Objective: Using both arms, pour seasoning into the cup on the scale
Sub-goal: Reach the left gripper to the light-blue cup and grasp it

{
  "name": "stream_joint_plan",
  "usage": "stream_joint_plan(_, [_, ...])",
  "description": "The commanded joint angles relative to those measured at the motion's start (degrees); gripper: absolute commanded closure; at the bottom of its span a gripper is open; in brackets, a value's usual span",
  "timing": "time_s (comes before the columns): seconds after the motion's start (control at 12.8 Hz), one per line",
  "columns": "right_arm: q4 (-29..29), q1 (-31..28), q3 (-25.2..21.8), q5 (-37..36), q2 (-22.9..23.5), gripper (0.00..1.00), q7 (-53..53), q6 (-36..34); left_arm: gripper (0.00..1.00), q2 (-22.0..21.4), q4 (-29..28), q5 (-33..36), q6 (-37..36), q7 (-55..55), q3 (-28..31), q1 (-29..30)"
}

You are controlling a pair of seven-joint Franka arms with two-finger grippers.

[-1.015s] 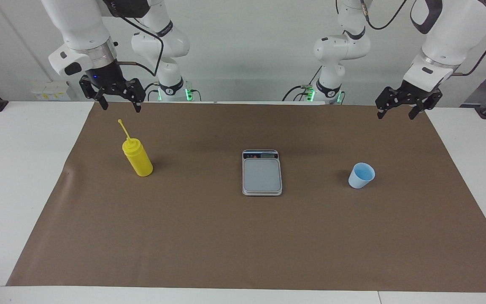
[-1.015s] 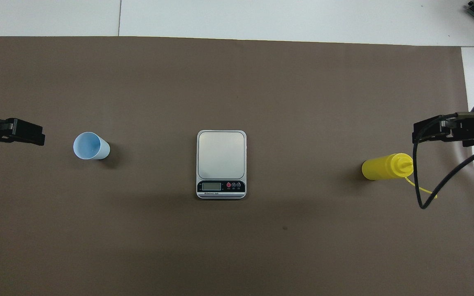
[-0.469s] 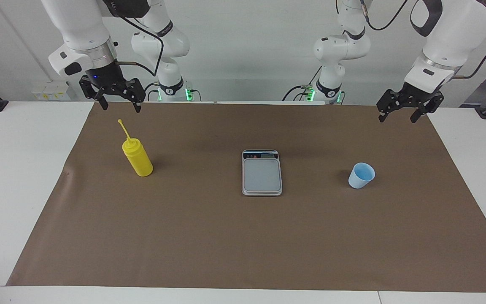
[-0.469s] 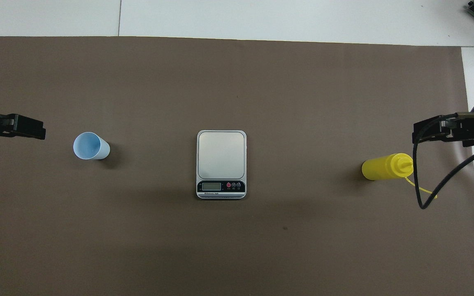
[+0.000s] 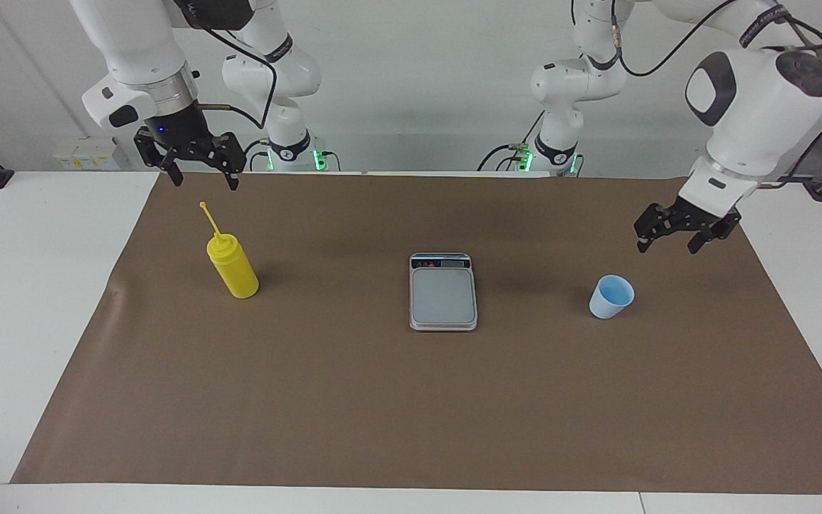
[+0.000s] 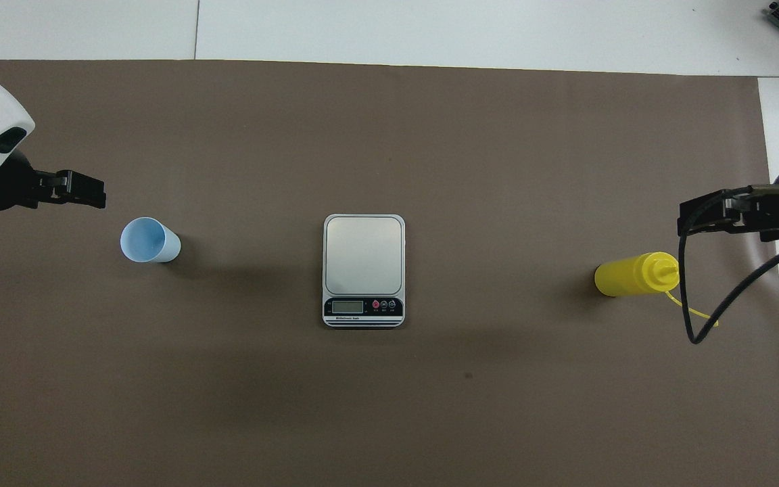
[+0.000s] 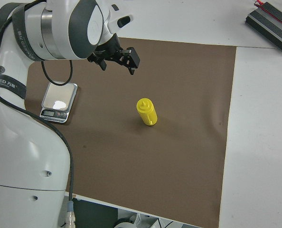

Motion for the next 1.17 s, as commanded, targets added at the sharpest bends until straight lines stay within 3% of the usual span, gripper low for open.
stream_joint_plan(0.0, [-0.83, -0.8, 0.29, 0.84, -0.69, 0.0, -1.21, -0.07, 0.0, -0.59, -8.24, 0.64, 8.43, -0.03, -0.16, 1.74])
stream_joint_plan(0.31, [-0.83, -0.8, 0.29, 0.93, -0.69, 0.0, -1.21, -0.07, 0.0, -0.07, -18.63, 0.29, 20.22, -5.03, -0.33, 1.82])
stream_joint_plan(0.86, [-0.83, -0.8, 0.29, 0.93, -0.69, 0.0, -1.21, -0.07, 0.0, 4.15, -21.89, 0.2, 24.28, -7.77, -0.33, 0.95])
stream_joint_plan(0.94, [-0.92, -0.8, 0.29, 0.84, -0.69, 0.0, -1.21, -0.07, 0.18, 4.24, -22.16, 0.2, 24.11, -8.21, -0.33, 0.94])
stream_joint_plan(1.09, [-0.83, -0.8, 0.29, 0.84, -0.69, 0.0, -1.13, -0.07, 0.85, 4.25, -21.72, -0.15, 23.41, -10.22, -0.42, 0.94])
